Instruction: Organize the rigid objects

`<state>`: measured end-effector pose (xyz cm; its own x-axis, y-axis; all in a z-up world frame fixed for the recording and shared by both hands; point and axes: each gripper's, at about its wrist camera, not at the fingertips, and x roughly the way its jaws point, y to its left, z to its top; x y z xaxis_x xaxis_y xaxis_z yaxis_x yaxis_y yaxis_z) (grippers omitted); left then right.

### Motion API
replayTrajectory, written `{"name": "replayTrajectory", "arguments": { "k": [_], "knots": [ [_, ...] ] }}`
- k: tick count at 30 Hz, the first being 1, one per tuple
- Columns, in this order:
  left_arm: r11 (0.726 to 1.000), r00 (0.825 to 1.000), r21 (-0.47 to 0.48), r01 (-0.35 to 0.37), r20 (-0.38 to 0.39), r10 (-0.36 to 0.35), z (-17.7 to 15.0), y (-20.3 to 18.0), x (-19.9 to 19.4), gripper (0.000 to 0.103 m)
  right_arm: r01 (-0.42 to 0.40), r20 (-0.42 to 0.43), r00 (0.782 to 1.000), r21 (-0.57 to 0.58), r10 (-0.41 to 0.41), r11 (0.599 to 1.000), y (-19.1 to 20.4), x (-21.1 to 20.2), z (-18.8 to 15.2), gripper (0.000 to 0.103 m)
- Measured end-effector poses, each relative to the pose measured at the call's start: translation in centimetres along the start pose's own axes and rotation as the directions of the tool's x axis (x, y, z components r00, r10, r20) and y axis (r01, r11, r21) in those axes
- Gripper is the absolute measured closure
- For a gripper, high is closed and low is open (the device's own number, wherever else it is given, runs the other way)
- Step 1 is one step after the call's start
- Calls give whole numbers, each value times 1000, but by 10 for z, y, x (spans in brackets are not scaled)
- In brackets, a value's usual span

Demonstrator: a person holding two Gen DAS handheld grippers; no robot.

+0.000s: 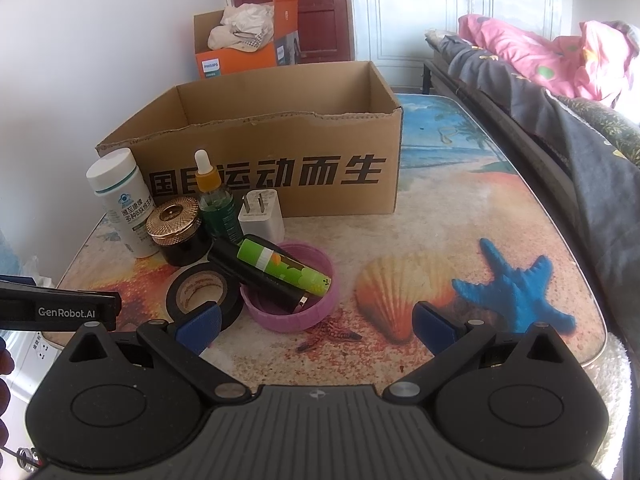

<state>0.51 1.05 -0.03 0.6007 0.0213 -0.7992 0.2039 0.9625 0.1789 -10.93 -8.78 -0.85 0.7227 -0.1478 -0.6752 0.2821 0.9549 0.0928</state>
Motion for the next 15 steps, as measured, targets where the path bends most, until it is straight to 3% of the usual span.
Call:
{"name": "replayTrajectory", "arguments": {
  "k": [4, 9, 12, 15],
  "knots": [
    [999, 1000, 25, 22, 21, -23, 0, -4, 1, 0, 7, 27, 1000, -15, -6, 1000, -5, 1, 3, 0],
    [991, 992, 106, 81, 91, -90, 2, -15, -5, 0, -2, 127, 992, -68, 11, 998, -18, -3, 9, 0],
    [974, 975, 155, 165, 121, -184, 2, -22, -9, 0, -42, 155, 986, -100, 57, 994, -31, -3, 16, 0],
    [940, 942, 191, 283, 129, -310, 2, -29, -11, 1, -106, 162, 979, -120, 125, 987, -42, -3, 25, 0]
  ]
}}
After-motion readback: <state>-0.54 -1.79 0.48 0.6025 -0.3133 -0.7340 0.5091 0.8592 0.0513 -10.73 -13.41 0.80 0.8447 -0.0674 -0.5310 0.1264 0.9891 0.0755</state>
